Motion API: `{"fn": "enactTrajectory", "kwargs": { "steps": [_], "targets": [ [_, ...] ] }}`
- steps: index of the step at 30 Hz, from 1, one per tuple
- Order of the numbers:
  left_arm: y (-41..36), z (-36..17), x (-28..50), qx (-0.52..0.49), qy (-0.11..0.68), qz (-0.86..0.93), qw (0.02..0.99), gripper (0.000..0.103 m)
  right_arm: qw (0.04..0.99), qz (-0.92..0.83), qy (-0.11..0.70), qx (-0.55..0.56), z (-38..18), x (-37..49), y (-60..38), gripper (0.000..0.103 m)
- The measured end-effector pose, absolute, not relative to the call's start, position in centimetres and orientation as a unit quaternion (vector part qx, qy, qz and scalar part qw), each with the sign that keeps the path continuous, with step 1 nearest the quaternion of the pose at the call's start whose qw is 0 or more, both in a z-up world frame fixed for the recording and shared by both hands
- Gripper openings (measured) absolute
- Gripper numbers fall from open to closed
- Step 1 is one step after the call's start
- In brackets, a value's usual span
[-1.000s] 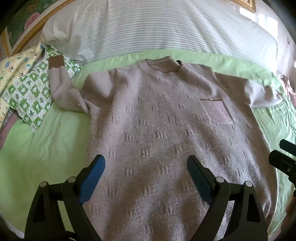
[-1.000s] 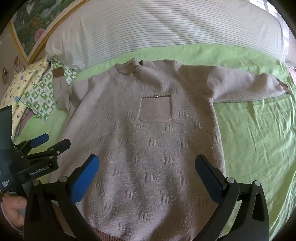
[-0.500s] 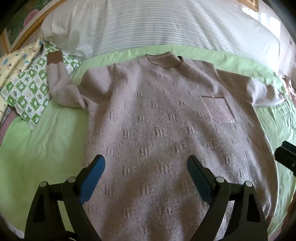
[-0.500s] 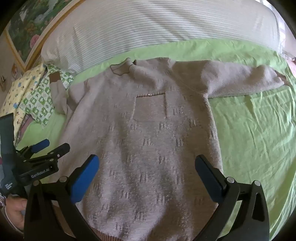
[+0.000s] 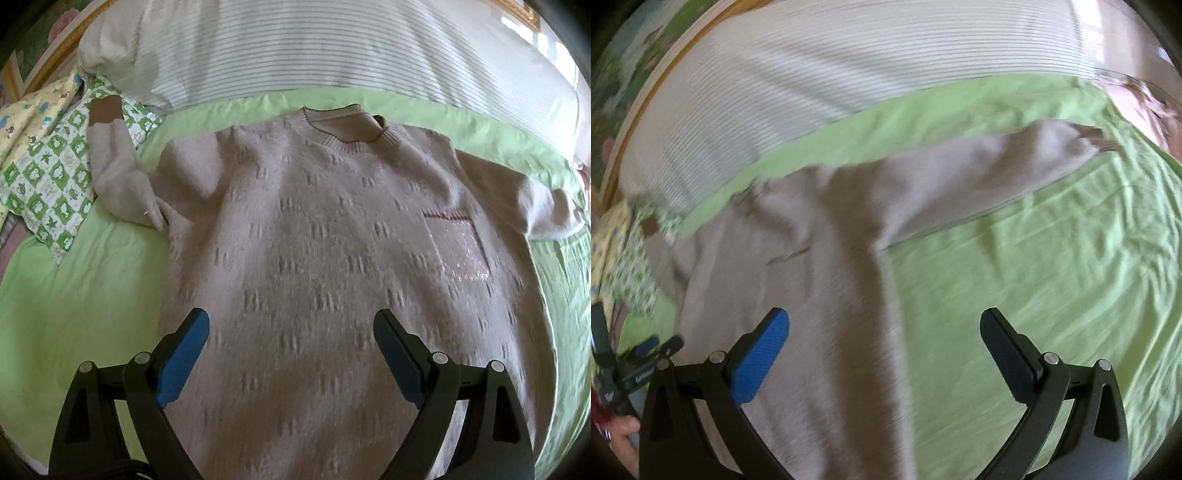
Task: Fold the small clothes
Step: 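Move the right tool toward the brown cuff of the sweater sleeve, then grasp the brown sleeve cuff with the right tool and lift it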
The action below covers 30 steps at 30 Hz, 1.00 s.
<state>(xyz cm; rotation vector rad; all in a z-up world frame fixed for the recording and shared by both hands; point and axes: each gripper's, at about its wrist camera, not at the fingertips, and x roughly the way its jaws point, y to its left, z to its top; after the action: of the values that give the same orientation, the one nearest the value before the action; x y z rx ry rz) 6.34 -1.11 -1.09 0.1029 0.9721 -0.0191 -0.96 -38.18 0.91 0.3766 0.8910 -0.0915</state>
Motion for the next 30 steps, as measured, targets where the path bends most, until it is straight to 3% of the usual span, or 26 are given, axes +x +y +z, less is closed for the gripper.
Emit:
{"fn": "enactTrajectory", "kwargs": {
  "steps": [11,13,15,17,22,23,25,26,27,30],
  "targets": [
    [-2.7,-2.3,13.4,0.039,0.491,-0.006,0.87,0.091,0.871,-0.191,0.367,0.267,0.9,3.4,-55.3,0.103],
    [-3.1,-2.8,14.8,0.032,0.496,-0.009,0.868,0.091,0.863,-0.208,0.357,0.291,0.4,4.4,-58.3,0.099],
    [-3.6,-3.2,16.0,0.024,0.5,-0.01,0.866,0.091,0.853,-0.223,0.356,0.309,-0.4,5.6,-61.0,0.084],
    [-4.2,-3.7,17.2,0.018,0.502,-0.011,0.865,0.091,0.844,-0.228,0.354,0.331,-1.2,7.1,-64.1,0.077],
    [-5.4,-4.9,19.9,0.017,0.506,-0.009,0.862,0.091,0.828,-0.234,0.359,0.362,-2.9,9.4,-67.3,0.073],
    [-5.6,-5.2,20.4,0.013,0.51,-0.007,0.86,0.091,0.827,-0.236,0.358,0.364,-3.1,9.8,-67.6,0.066],
    [-5.6,-5.6,20.8,0.008,0.512,-0.006,0.859,0.091,0.828,-0.234,0.356,0.365,-3.2,10.3,-67.8,0.041],
    [-5.5,-5.8,21.0,0.005,0.514,-0.006,0.858,0.091,0.829,-0.223,0.356,0.368,-3.0,10.5,-67.7,0.015],
    [-5.4,-5.9,21.0,0.001,0.515,-0.006,0.857,0.091,0.83,-0.214,0.356,0.372,-2.8,10.4,-67.1,0.008],
    [-4.7,-5.9,20.5,-0.008,0.516,-0.005,0.857,0.091,0.855,-0.183,0.327,0.357,-0.2,9.9,-64.4,0.008]
  ]
}}
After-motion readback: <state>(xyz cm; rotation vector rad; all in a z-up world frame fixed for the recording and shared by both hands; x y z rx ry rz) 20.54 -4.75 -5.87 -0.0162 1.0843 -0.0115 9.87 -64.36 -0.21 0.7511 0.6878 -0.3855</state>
